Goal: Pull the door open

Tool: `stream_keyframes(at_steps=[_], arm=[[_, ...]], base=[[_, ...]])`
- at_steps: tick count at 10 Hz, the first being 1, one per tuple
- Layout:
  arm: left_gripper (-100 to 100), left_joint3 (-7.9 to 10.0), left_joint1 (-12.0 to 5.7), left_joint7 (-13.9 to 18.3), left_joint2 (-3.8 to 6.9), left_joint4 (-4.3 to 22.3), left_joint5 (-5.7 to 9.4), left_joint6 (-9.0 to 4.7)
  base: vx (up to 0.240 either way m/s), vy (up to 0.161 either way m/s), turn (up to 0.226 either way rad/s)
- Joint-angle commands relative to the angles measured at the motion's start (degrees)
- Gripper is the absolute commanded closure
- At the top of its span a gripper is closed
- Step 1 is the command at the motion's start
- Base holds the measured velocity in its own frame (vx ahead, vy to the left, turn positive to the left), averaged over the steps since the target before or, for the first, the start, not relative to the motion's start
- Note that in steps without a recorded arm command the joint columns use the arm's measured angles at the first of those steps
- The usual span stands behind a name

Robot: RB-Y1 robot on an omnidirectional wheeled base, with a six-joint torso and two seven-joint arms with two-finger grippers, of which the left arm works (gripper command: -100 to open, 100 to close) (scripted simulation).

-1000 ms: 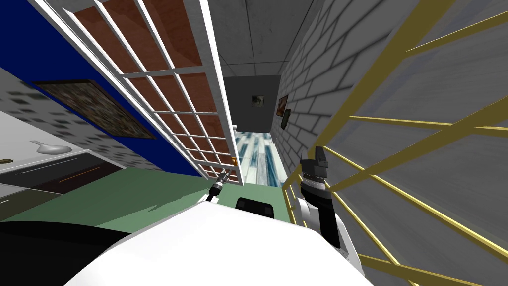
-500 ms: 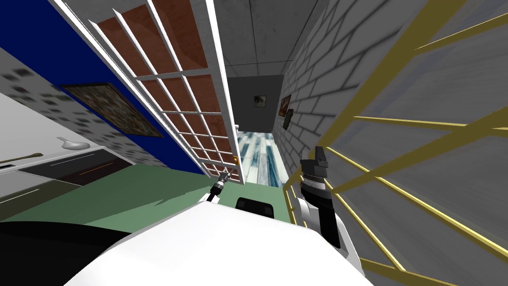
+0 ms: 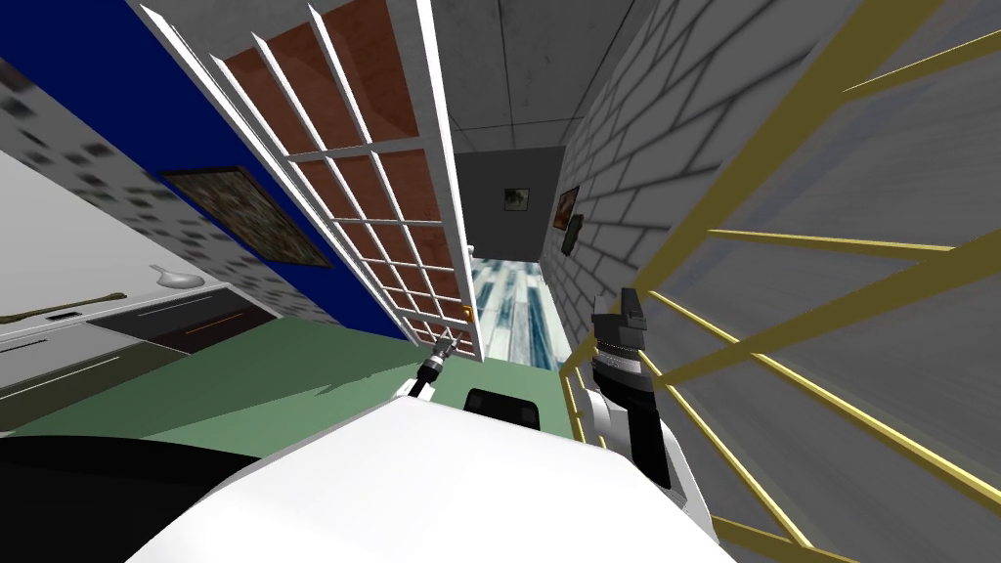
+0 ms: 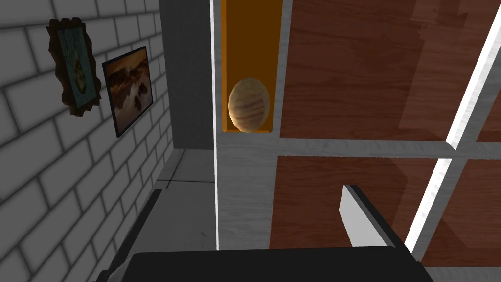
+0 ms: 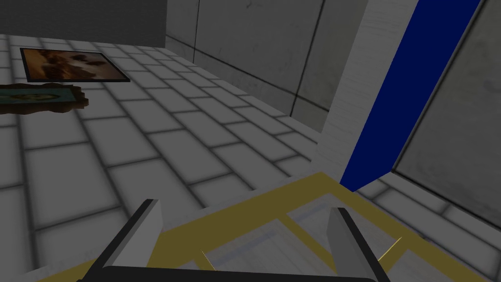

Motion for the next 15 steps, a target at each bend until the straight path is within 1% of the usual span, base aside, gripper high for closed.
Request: stream_keyframes(at_steps=[1, 2, 3, 4, 9, 10, 11, 12, 15], arm=[[-100, -0.19, 0.01, -1.90, -0.11, -0.26, -0.37, 0.18], [-100, -0.12, 0.05, -1.07, -0.05, -0.20, -0.23, 0.09], [-100, 0.66, 0.32, -1.07, 0.63, 0.39, 0.24, -0.46], [-100, 0.90, 0.40, -1.00, 0.84, 0.58, 0.39, -0.64], [-100, 3.88, 1.37, -0.16, 3.39, 2.90, 2.23, -2.81], [-100, 4.31, 1.50, -0.04, 3.75, 3.23, 2.50, -3.12], [-100, 4.00, 1.46, -0.32, 3.33, 3.07, 2.30, -3.08], [100, 4.00, 1.46, -0.32, 3.33, 3.07, 2.30, -3.08], [100, 4.00, 1.46, -0.32, 3.33, 3.07, 2.30, -3.08]], base=[[-0.015, -0.003, 0.060], [-0.007, -0.002, 0.012], [0.125, -0.018, -0.124], [0.160, -0.059, -0.112], [0.215, -0.040, -0.136], [0.198, -0.021, -0.106], [0.079, -0.012, 0.006], [-0.016, 0.000, 0.007], [-0.019, 0.009, -0.007]])
